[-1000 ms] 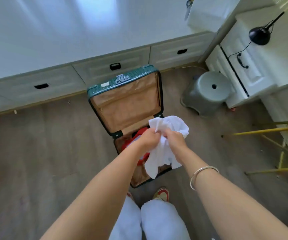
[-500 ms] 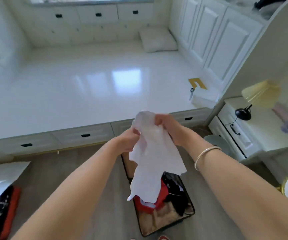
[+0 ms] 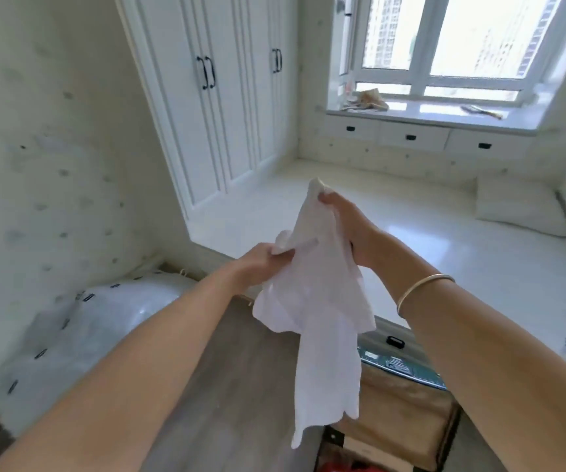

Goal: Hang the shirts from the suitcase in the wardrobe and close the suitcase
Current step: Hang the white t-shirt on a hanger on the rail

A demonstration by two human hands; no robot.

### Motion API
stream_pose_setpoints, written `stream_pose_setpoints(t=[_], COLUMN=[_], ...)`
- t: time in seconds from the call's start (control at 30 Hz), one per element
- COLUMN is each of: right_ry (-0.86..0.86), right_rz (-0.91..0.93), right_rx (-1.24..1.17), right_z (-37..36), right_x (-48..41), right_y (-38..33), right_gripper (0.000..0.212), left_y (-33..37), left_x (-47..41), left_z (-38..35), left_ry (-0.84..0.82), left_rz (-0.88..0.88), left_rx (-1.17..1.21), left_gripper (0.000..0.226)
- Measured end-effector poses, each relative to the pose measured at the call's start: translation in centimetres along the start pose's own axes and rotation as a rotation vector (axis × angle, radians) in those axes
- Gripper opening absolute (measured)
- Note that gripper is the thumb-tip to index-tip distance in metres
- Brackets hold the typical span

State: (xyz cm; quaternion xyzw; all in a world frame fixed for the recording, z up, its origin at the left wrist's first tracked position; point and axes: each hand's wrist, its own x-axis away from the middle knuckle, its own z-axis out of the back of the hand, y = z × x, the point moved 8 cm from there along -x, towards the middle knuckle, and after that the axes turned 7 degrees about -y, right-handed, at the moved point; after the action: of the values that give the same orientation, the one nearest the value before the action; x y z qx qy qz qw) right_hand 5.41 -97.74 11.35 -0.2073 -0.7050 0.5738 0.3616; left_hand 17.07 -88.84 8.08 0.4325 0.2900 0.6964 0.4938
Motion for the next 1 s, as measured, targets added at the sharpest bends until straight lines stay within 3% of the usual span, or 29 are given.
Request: stream_pose_setpoints(t=[0.2, 0.37, 0.47, 0.6, 0.67, 0.77, 0.83, 0.9, 1.0], right_ry=[-0.085, -0.181, -0.492, -0.762, -0.791, -0.81, -0.866, -0.944, -1.118], right_rz=[0.21, 0.319, 0.266, 0.17, 0.236, 0.327, 0.348, 0.304, 0.186], right_rx=[0.518, 0.616, 0.606, 0.656, 0.699, 0.71, 0.721, 0.696, 0.605], right_z=[-8.9, -17.4, -23.7, -31.6, -35.1, -39.5, -43.5, -47.2, -53.0], right_x=[-2.2, -2.3, -0.5, 2.8, 4.4, 6.7, 9.2, 11.5, 16.3], right_y=[-3.0, -3.8, -2.7, -1.1, -1.3, -1.8, -1.4, -0.4, 2.0], right_gripper=[0.072, 0.049, 0.035, 0.079, 0.086, 0.075, 0.055, 0.04, 0.035], left_y=[-2.1, -5.1, -6.0, -6.8, -7.5, -9.5, -11.1, -12.3, -14.2], left_x=[6.3, 13.1, 17.7, 24.0, 27.8, 33.1, 37.6, 41.5, 48.2], left_z=[7.5, 12.0, 14.0, 16.7, 17.9, 19.0, 19.6, 19.9, 19.8], left_ry=[0.395, 0.573, 0.661, 0.762, 0.818, 0.887, 0.95, 0.99, 1.063], left_rz=[0.09, 0.163, 0.18, 0.197, 0.211, 0.278, 0.313, 0.337, 0.331], left_rx=[0.126, 0.238, 0.316, 0.335, 0.303, 0.271, 0.263, 0.271, 0.357], left_gripper=[0.031, 0.044, 0.039, 0.039, 0.032, 0.037, 0.037, 0.023, 0.012])
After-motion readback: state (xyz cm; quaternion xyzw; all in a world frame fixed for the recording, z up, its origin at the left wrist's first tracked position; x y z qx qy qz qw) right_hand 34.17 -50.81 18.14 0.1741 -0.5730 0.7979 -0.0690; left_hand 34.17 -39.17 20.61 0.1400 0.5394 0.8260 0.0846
